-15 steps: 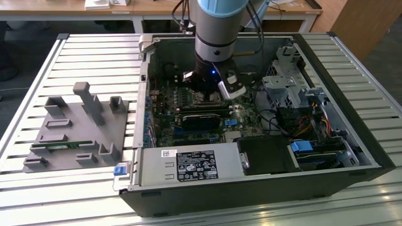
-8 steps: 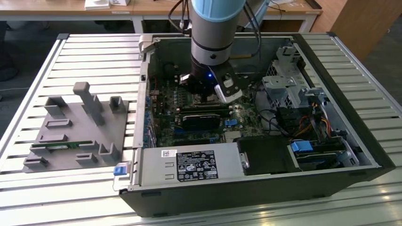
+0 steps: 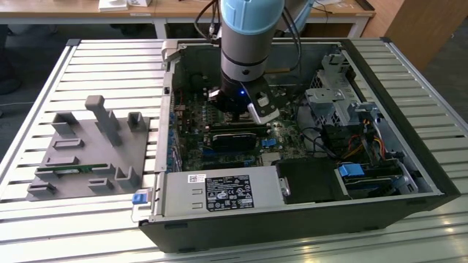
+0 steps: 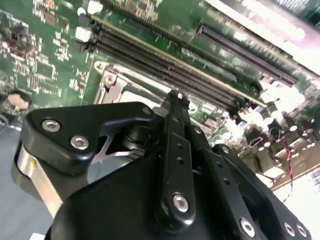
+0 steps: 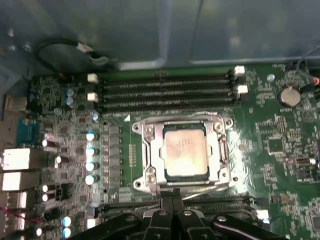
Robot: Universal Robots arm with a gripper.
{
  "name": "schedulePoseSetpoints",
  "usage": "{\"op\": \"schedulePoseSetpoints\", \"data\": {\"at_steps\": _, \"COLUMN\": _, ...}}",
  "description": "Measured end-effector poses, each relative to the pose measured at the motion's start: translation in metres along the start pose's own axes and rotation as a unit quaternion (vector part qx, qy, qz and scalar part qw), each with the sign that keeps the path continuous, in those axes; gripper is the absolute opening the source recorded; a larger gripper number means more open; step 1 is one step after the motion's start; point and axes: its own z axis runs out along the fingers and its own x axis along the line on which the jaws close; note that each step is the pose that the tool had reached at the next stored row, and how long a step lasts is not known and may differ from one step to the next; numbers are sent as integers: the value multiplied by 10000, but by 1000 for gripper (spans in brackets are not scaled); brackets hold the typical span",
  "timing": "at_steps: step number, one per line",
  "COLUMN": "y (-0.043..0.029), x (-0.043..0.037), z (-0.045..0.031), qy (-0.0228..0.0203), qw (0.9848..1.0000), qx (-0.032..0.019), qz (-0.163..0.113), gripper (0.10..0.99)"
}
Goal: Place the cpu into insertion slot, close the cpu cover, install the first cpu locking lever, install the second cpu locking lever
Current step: 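Install the second cpu locking lever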
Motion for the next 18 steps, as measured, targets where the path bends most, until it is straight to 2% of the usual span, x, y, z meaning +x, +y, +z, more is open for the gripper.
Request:
{"op": "schedulePoseSetpoints", "data": {"at_steps": 2, "y": -16, "x": 2, "z": -4, "qy": 10, "qw": 9999, "qx": -125, "qz": 1, "gripper": 106}}
{"op": "schedulePoseSetpoints", "data": {"at_steps": 3, "y": -28, "x": 5, "z": -7, "qy": 13, "qw": 9999, "qx": -158, "qz": 2, "gripper": 106}}
{"op": "schedulePoseSetpoints", "data": {"at_steps": 10, "y": -127, "x": 90, "z": -19, "qy": 14, "qw": 9998, "qx": -177, "qz": 2, "gripper": 106}}
{"op": "schedulePoseSetpoints", "data": {"at_steps": 15, "y": -148, "x": 117, "z": 59, "qy": 16, "qw": 9998, "qx": -190, "qz": 2, "gripper": 106}}
{"op": "schedulePoseSetpoints", "data": {"at_steps": 18, "y": -156, "x": 120, "z": 92, "qy": 19, "qw": 9997, "qx": -249, "qz": 3, "gripper": 106}}
